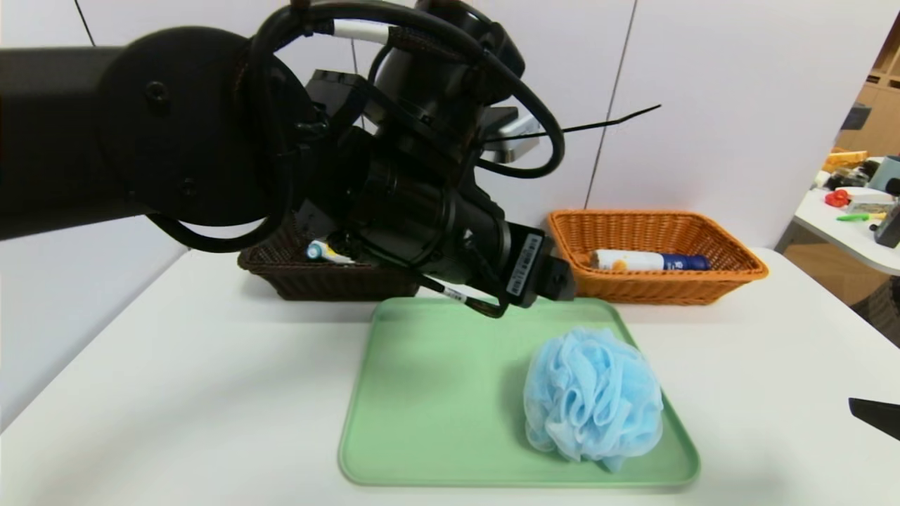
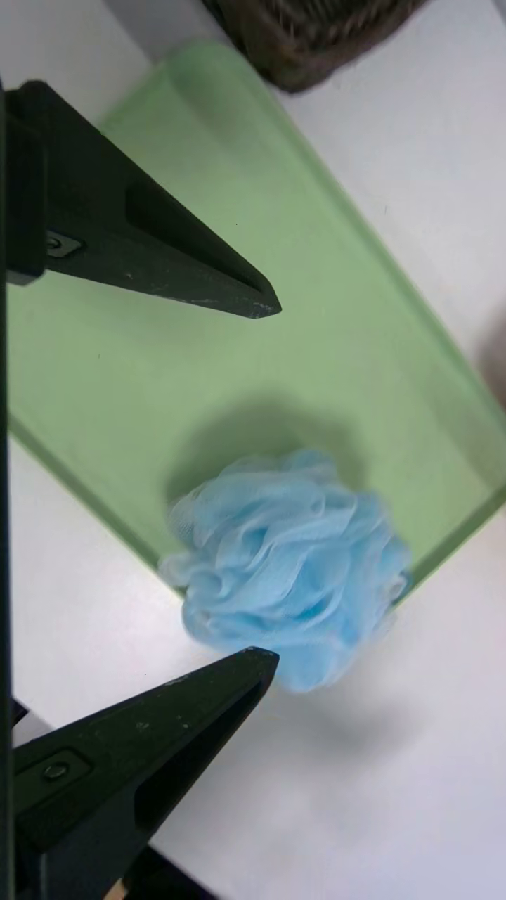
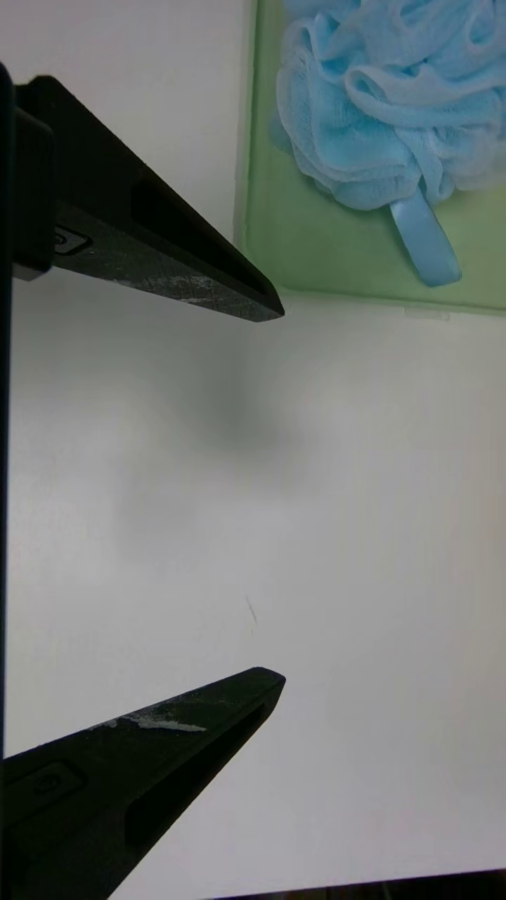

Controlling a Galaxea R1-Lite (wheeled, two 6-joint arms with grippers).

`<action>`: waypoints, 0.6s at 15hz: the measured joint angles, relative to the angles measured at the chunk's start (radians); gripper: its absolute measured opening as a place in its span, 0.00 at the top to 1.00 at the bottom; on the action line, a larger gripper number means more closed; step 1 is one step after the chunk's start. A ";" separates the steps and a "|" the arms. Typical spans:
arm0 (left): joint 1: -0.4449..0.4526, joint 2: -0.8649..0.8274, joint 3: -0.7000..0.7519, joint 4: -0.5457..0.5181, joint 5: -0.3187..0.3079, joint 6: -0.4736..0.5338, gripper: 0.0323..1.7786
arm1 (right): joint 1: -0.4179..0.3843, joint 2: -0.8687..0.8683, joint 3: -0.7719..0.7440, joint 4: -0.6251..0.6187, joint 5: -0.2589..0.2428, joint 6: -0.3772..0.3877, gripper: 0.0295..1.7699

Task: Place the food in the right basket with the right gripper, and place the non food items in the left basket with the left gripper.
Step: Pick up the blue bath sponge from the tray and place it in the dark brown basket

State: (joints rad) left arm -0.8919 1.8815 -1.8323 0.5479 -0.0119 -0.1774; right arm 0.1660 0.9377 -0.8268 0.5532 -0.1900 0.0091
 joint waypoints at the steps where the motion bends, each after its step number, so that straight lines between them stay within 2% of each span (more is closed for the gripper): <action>1: -0.011 0.000 0.008 0.000 -0.036 -0.001 0.06 | -0.024 0.000 0.000 0.002 -0.001 0.000 0.04; 6: -0.034 0.009 0.024 0.029 -0.261 0.004 0.06 | -0.061 0.019 0.002 0.007 0.001 0.002 0.04; 9: -0.042 0.067 -0.011 0.013 -0.279 0.003 0.05 | -0.063 0.027 0.004 0.006 0.001 0.001 0.04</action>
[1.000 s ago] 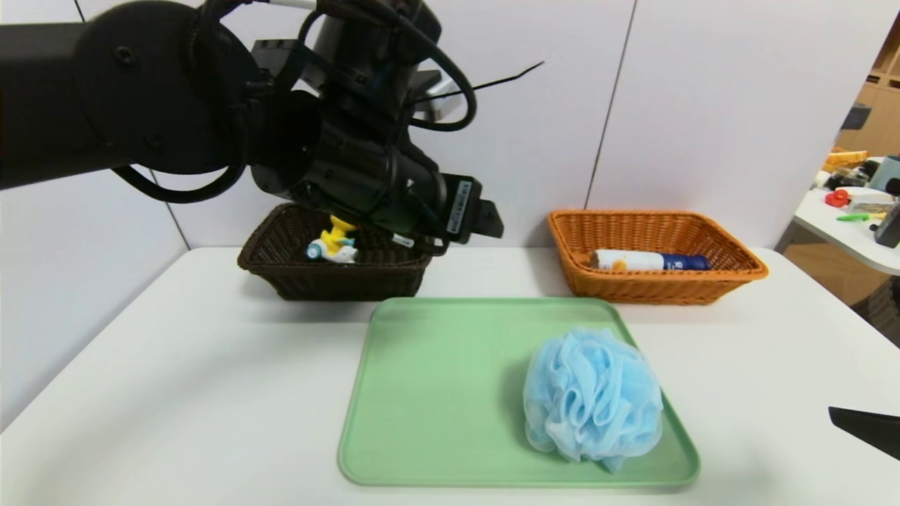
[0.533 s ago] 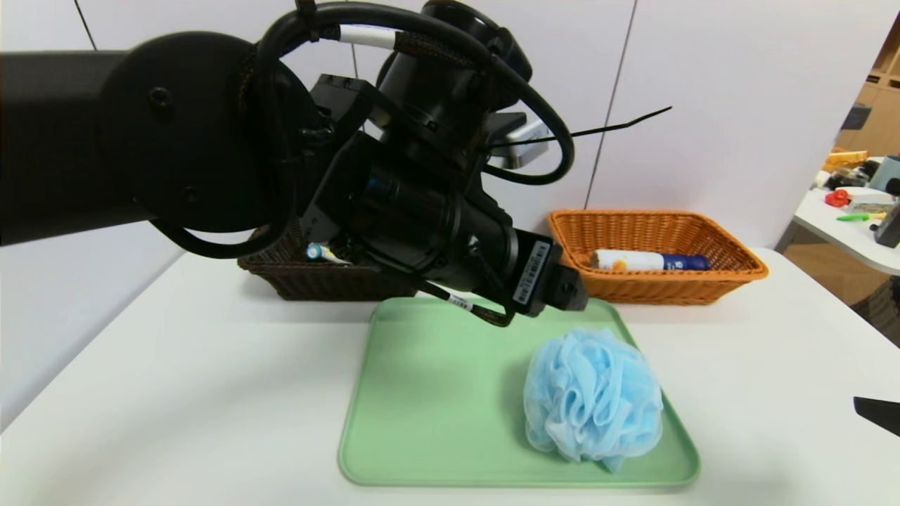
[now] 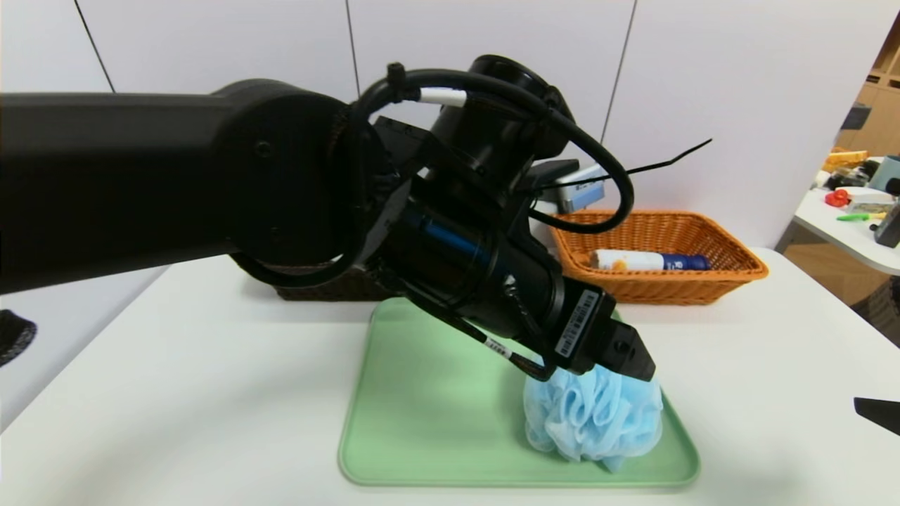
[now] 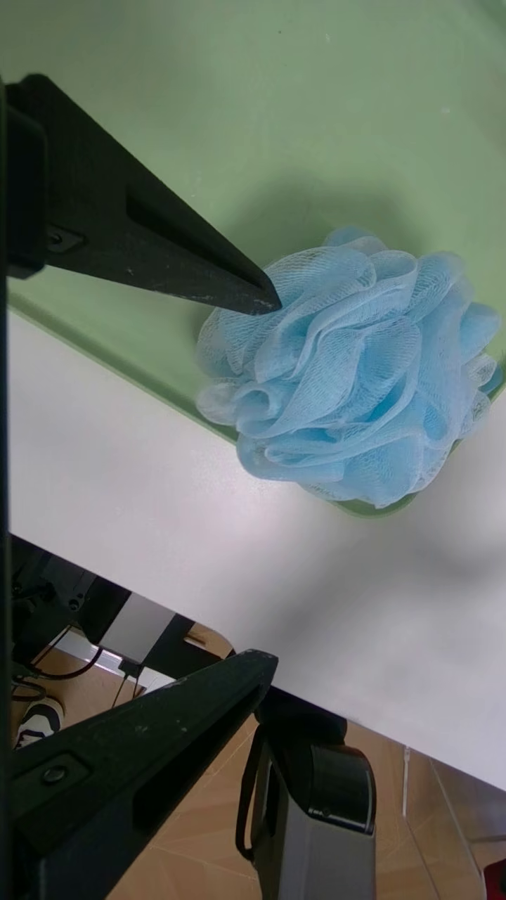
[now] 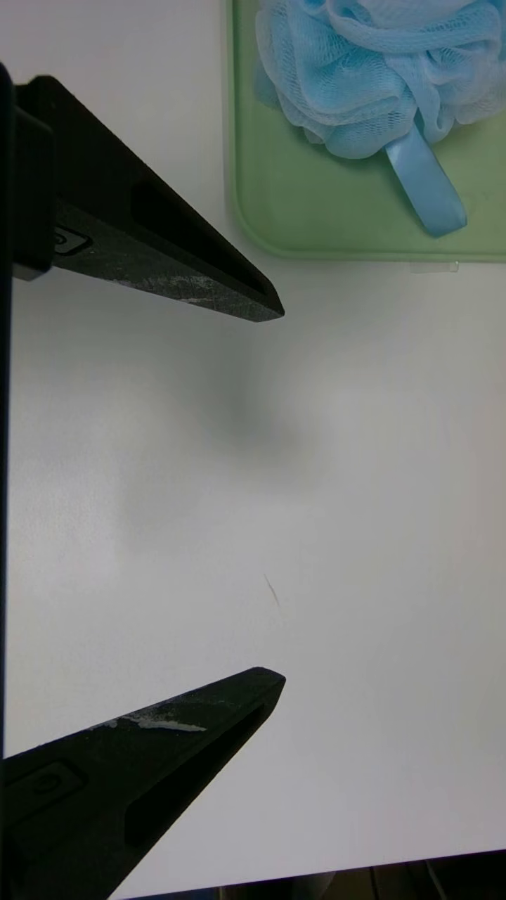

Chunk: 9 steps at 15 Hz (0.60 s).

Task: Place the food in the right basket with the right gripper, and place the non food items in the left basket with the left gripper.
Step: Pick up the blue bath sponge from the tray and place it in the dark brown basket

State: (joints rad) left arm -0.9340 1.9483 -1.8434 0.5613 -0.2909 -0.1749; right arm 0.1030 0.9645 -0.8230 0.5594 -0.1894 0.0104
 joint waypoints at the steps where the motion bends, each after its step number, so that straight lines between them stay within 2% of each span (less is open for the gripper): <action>1: -0.001 0.025 -0.026 -0.002 0.001 0.000 0.05 | 0.000 0.001 0.001 0.000 0.000 0.000 0.04; 3: -0.009 0.082 -0.085 0.001 0.012 0.000 0.05 | -0.001 0.001 0.003 0.000 0.000 0.001 0.04; 6: -0.014 0.163 -0.124 0.021 0.085 0.027 0.05 | -0.001 0.000 0.003 -0.001 0.002 0.000 0.04; 9: -0.029 0.213 -0.129 0.030 0.098 0.033 0.05 | 0.000 -0.005 0.006 -0.001 0.004 0.001 0.04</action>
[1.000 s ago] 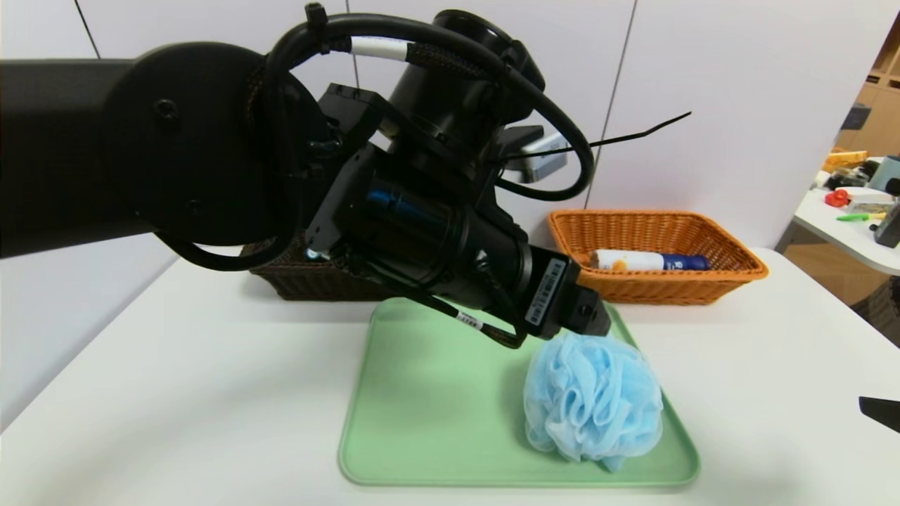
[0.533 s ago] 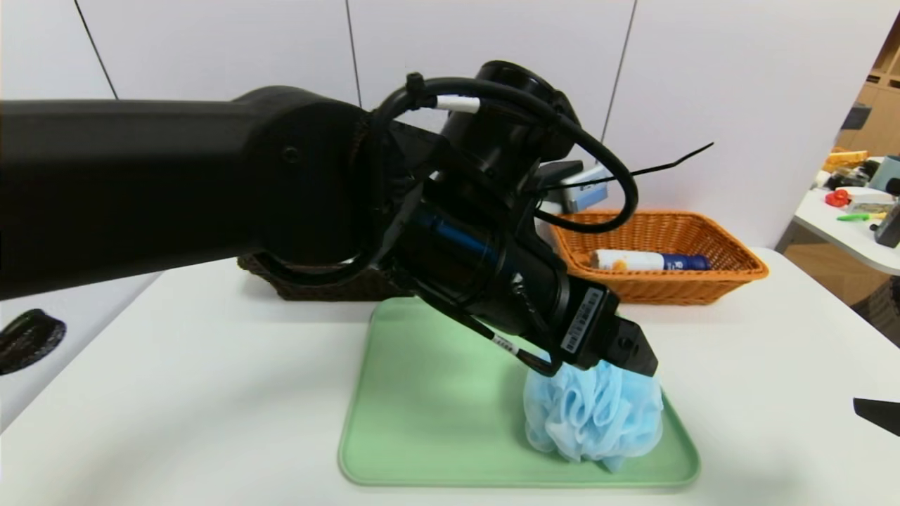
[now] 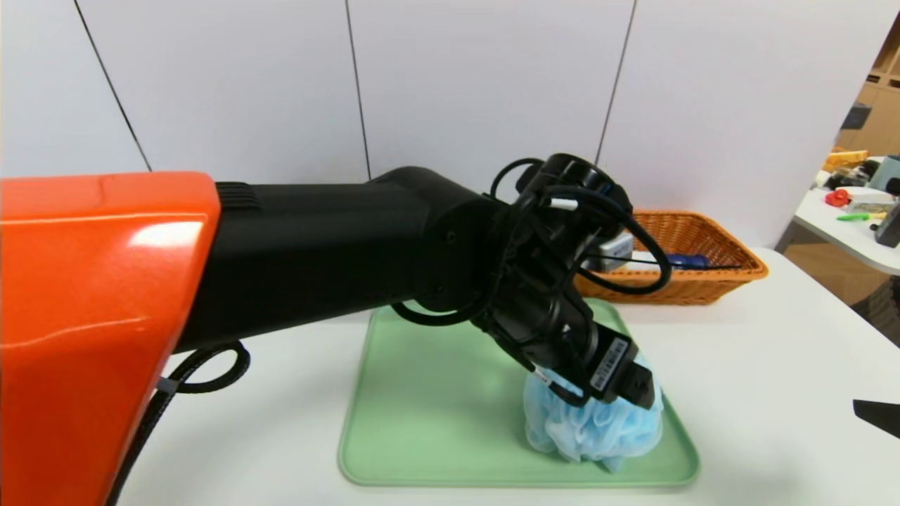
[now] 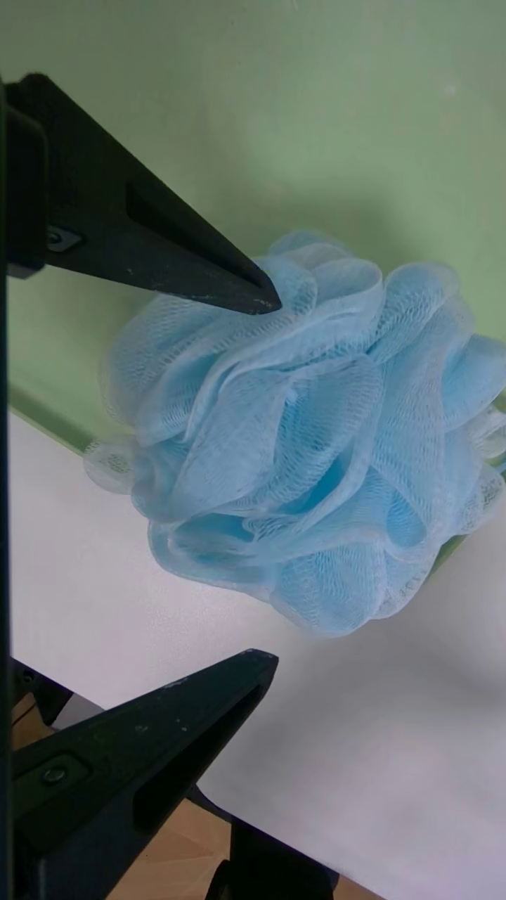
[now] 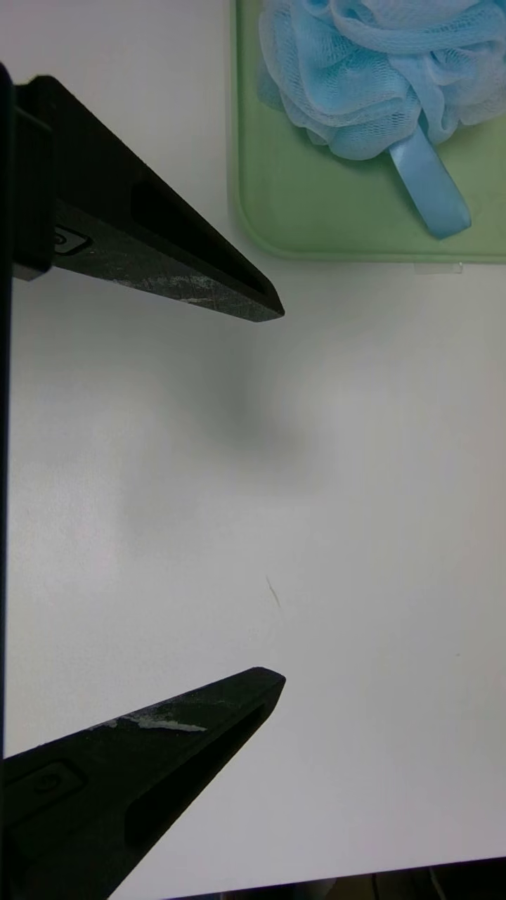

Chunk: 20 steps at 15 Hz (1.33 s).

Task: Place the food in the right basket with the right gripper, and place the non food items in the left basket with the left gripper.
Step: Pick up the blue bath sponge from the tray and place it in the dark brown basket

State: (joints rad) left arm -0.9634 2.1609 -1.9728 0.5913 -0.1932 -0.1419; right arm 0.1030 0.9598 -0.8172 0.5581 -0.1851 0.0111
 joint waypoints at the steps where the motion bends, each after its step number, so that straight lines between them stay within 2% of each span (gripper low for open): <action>1: -0.004 0.010 0.000 0.000 0.014 0.001 0.05 | 0.000 -0.003 0.000 0.001 0.001 0.000 0.04; 7: -0.036 0.074 0.000 -0.012 0.077 0.001 0.05 | 0.001 -0.017 0.009 0.002 0.007 -0.001 0.04; 11: -0.056 0.123 -0.001 -0.029 0.088 -0.001 0.05 | 0.002 -0.024 0.019 -0.001 0.008 -0.001 0.04; 15: -0.058 0.174 -0.001 -0.103 0.143 -0.007 0.05 | 0.003 -0.030 0.033 -0.003 0.010 -0.002 0.04; 20: -0.057 0.195 -0.002 -0.109 0.146 -0.009 0.05 | 0.009 -0.030 0.036 -0.006 0.010 -0.004 0.04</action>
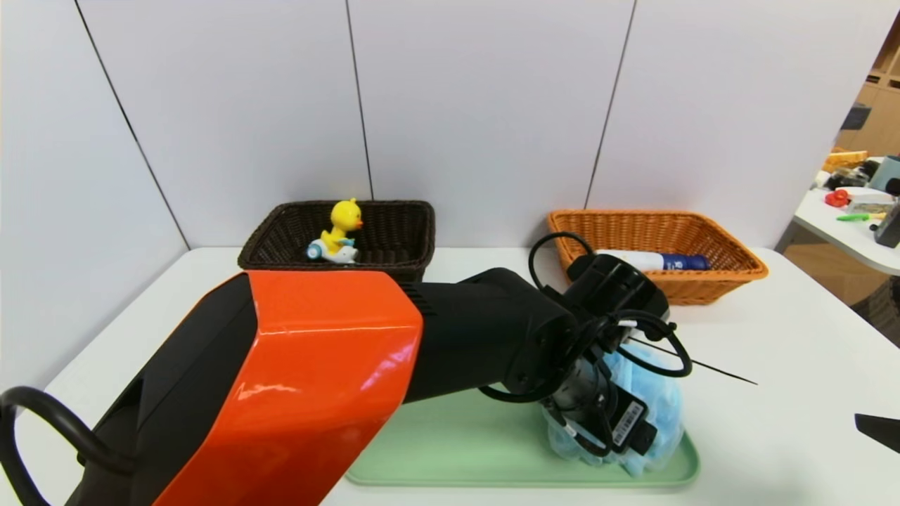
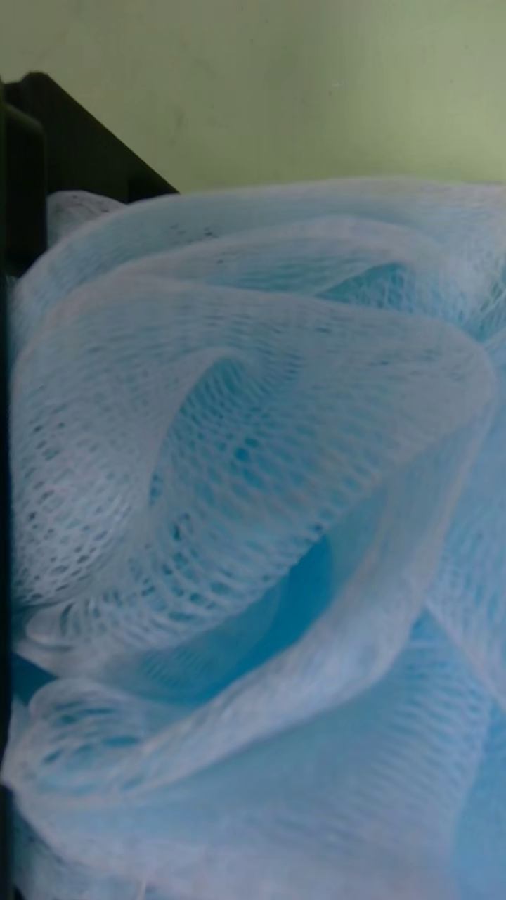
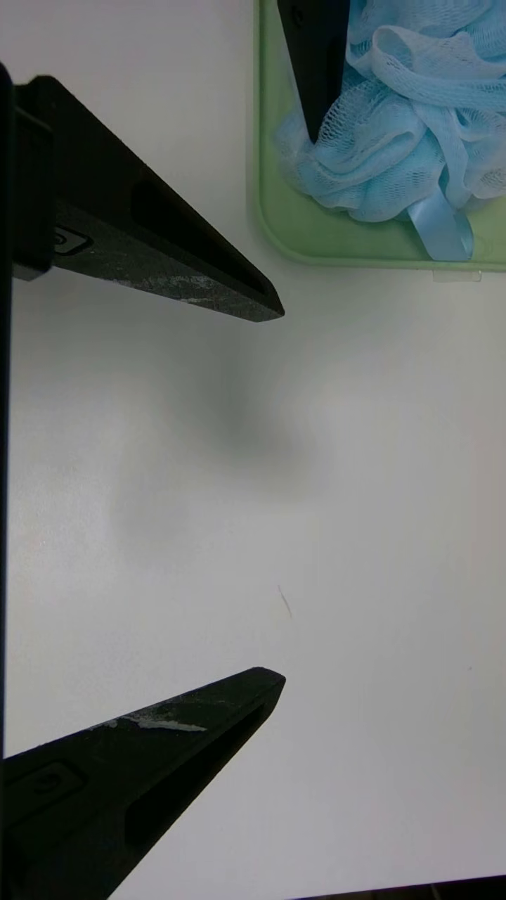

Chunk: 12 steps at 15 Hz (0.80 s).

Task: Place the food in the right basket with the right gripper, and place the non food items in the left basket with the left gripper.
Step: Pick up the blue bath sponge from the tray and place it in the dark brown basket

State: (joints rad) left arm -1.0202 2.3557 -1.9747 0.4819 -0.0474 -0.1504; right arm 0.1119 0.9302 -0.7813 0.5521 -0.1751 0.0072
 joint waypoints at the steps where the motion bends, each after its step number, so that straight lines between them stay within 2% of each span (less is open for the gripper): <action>1: 0.000 0.000 0.000 0.000 0.001 0.000 0.05 | 0.002 0.001 0.000 0.000 0.000 0.000 0.04; 11: 0.000 -0.002 0.002 0.004 0.005 -0.002 0.05 | 0.004 0.005 -0.001 -0.001 0.001 0.000 0.04; 12: 0.000 -0.002 0.004 0.003 0.010 -0.003 0.12 | 0.004 0.005 -0.001 -0.001 0.001 0.000 0.04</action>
State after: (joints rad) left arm -1.0202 2.3534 -1.9711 0.4849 -0.0379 -0.1534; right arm 0.1157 0.9355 -0.7821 0.5509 -0.1740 0.0072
